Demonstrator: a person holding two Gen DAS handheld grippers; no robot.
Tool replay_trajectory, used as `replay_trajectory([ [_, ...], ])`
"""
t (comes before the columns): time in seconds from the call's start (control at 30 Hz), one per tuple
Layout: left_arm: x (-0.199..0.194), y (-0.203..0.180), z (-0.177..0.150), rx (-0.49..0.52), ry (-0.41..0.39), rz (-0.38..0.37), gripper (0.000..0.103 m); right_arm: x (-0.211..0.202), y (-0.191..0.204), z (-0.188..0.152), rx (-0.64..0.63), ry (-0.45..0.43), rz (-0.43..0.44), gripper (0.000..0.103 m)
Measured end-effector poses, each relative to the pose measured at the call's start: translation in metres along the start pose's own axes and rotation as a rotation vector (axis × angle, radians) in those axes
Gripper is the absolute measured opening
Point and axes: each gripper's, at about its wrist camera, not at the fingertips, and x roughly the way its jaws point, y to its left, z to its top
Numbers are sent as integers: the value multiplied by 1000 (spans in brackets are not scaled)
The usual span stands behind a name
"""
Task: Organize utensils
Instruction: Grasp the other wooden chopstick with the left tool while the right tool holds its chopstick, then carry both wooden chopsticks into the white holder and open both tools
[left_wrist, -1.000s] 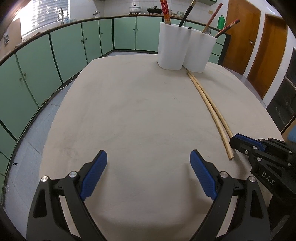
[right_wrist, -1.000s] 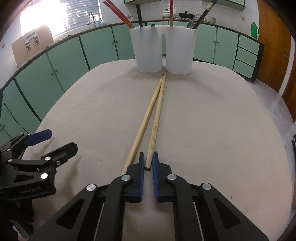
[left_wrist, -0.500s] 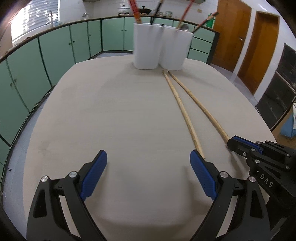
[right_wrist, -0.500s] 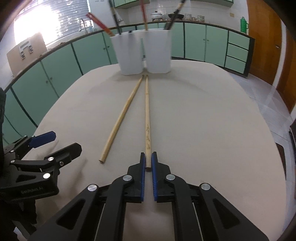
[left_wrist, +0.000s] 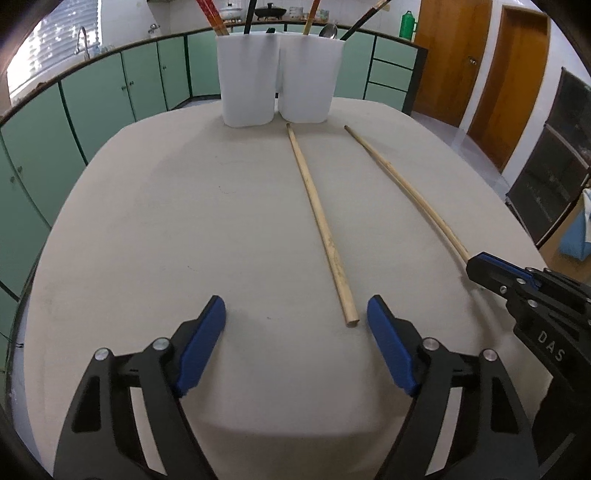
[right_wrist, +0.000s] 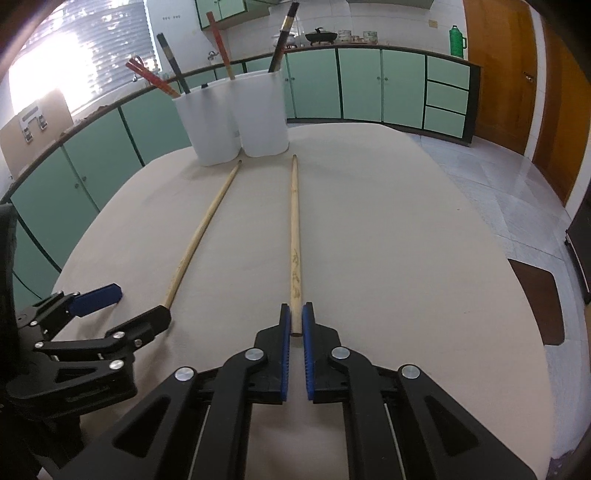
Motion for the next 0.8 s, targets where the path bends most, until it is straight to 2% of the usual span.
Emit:
replay_trajectory([
  [0.13, -1, -2, 0, 1, -4, 22, 62, 2, 1, 0, 0, 2, 5, 7],
  [0.4, -5, -9, -2, 17, -20, 19, 16, 4, 5, 0, -12, 5, 5, 7],
  [0.47, -5, -12, -2, 28, -22, 18, 9, 4, 6, -1, -15, 7, 4, 7],
  [0.8, -6, -9, -2, 16, -30, 5, 6, 8, 7, -1, -24, 25, -12, 7],
])
